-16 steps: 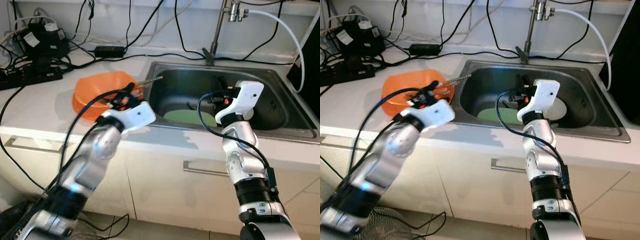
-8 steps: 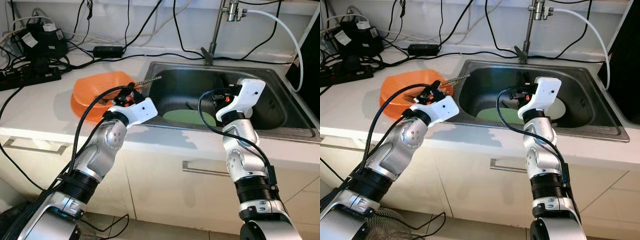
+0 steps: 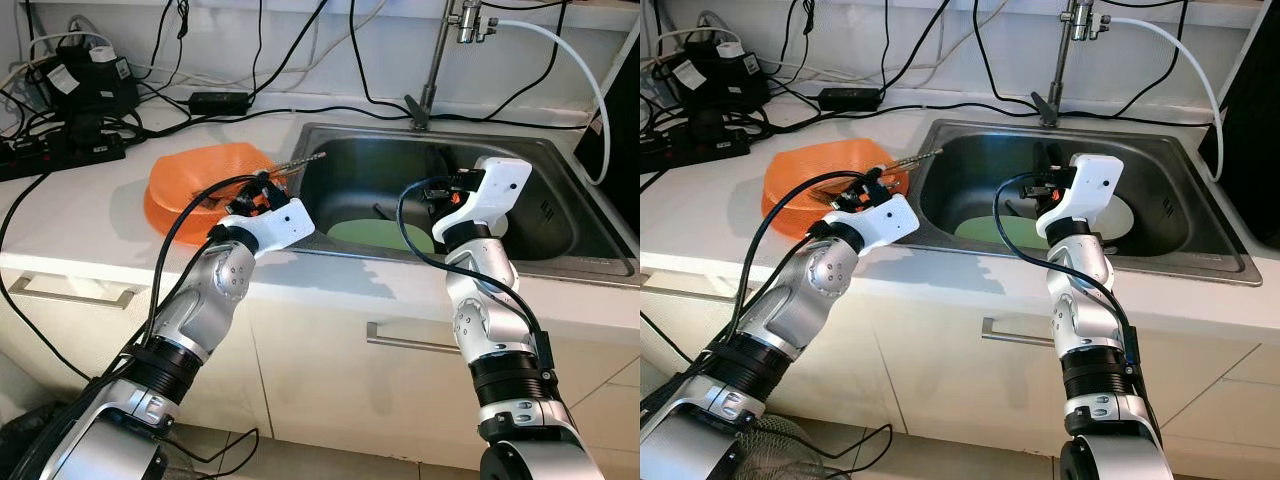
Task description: Kitchen organization
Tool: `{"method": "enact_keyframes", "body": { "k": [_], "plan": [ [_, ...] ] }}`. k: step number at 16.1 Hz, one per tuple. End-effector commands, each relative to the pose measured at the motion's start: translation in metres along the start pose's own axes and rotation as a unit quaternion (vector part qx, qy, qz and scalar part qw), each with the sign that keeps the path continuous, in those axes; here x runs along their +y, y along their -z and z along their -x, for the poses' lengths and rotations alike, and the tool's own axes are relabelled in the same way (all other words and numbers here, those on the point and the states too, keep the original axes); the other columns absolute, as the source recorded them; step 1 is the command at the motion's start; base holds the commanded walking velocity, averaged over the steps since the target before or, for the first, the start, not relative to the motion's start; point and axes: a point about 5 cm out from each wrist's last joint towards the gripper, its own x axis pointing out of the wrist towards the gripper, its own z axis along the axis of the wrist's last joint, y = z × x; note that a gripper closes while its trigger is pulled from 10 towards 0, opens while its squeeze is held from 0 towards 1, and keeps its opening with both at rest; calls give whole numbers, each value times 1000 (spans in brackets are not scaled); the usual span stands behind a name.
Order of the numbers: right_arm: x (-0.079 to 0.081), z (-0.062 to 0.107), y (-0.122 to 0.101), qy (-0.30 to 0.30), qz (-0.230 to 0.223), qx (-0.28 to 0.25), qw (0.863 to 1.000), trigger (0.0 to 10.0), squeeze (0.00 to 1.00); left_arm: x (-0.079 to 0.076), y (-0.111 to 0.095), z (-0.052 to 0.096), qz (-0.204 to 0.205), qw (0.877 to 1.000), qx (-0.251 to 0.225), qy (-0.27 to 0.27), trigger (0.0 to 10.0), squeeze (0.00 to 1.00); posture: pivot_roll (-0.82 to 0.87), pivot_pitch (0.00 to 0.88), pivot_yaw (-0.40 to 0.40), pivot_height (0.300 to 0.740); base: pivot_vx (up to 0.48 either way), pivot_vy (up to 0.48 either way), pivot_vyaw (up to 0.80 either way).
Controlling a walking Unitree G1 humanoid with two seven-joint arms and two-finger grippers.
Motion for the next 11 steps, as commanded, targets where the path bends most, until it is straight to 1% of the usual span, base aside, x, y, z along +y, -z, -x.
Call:
{"method": "enact_keyframes", "body": {
  "k": [1,3,4,5,6,7,9,11],
  "plan": [
    [-1,-4,-5,3,3,-9,1000,10000,0,4,-2,-2,2,1000,-3,-10,3765,0,103,11,19,740,0,0,0],
    [-1,-4,-5,4,5,-9,1000,10000,0,2,-1,-2,6,1000,-2,-9,4784,0,103,11,19,740,0,0,0],
    [-2,-4,-5,3,5,-9,1000,10000,0,1,-2,-2,8,1000,-1,-9,5490,0,103,11,19,740,0,0,0],
    [-2,-4,-5,4,5,-9,1000,10000,0,1,-1,-4,8,1000,1,-9,5961,0,101,9,16,740,0,0,0],
    [-2,-4,-5,4,5,-9,1000,10000,0,2,-1,-6,7,1000,1,-13,7451,0,100,7,15,740,0,0,0],
    [-2,-4,-5,4,5,-9,1000,10000,0,3,-2,-7,7,1000,1,-15,7451,0,100,7,15,740,0,0,0],
    [-2,-4,-5,4,5,-9,1000,10000,0,9,-3,-14,2,1000,1,-26,8118,0,96,5,16,740,0,0,0],
    [-2,-4,-5,4,5,-9,1000,10000,0,11,-5,-18,-1,1000,0,-29,8275,0,90,3,17,740,0,0,0]
  ]
}}
